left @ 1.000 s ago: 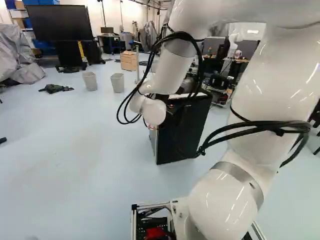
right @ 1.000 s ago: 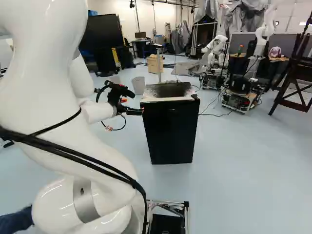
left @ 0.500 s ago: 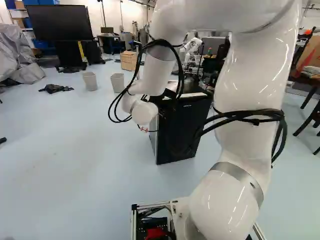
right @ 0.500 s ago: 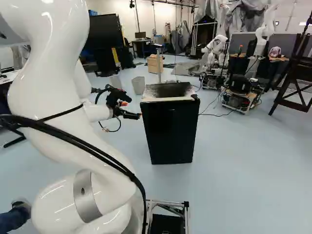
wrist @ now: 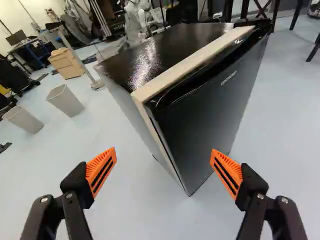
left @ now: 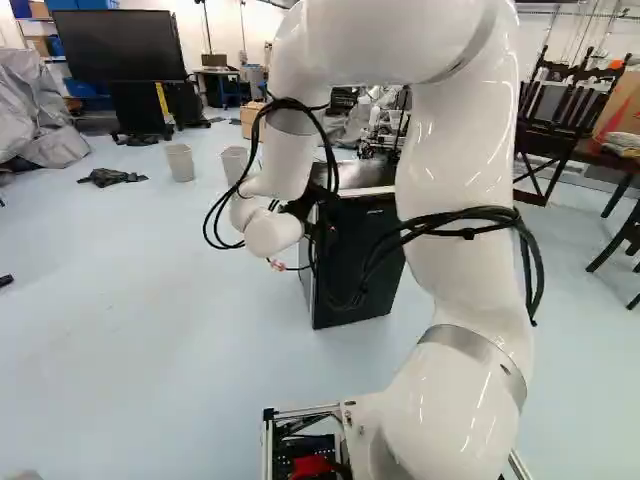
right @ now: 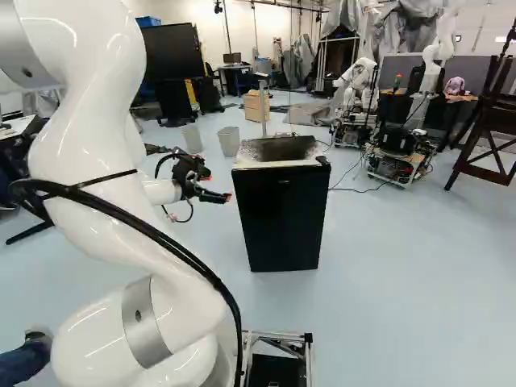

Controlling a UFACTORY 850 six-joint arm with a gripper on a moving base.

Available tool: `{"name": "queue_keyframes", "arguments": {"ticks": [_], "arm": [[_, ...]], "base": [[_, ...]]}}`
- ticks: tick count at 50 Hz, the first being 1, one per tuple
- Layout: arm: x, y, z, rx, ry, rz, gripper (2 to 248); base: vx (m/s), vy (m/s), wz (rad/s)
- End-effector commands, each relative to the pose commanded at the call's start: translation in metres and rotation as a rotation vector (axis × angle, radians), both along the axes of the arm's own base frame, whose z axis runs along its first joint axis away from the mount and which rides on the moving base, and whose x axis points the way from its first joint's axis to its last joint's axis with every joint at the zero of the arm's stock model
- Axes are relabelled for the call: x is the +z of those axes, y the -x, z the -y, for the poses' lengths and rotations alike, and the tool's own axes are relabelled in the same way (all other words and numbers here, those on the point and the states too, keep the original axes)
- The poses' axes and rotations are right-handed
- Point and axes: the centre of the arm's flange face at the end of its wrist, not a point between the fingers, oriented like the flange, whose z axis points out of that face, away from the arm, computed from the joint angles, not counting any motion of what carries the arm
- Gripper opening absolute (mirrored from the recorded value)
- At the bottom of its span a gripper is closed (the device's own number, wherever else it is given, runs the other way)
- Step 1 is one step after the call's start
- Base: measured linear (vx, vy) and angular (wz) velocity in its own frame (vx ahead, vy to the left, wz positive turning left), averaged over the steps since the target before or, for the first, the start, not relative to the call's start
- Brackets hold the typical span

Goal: Grab a drink from the fridge

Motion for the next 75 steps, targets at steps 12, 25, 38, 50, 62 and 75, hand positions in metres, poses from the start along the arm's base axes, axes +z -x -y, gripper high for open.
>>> {"name": "queue_keyframes", "arguments": {"ticks": [12,25,38,50,62,75], "arm": [[-0.007,0.003,-0.008,-0.048,0.027,0.019,247],[-0.006,-0.003,-0.018,-0.091,0.034,0.052,247],[-0.006,-0.017,-0.023,-0.13,0.026,0.069,247],[-0.006,-0.027,-0.017,-0.178,0.022,0.076,247],[-0.007,-0.039,-0.01,-0.227,0.017,0.083,247],[-0.007,-0.052,-0.003,-0.269,0.009,0.088,247]], "base": [[0.0,0.0,0.0],[0.0,0.0,0.0],[0.0,0.0,0.0],[0.0,0.0,0.0],[0.0,0.0,0.0],[0.0,0.0,0.0]]}}
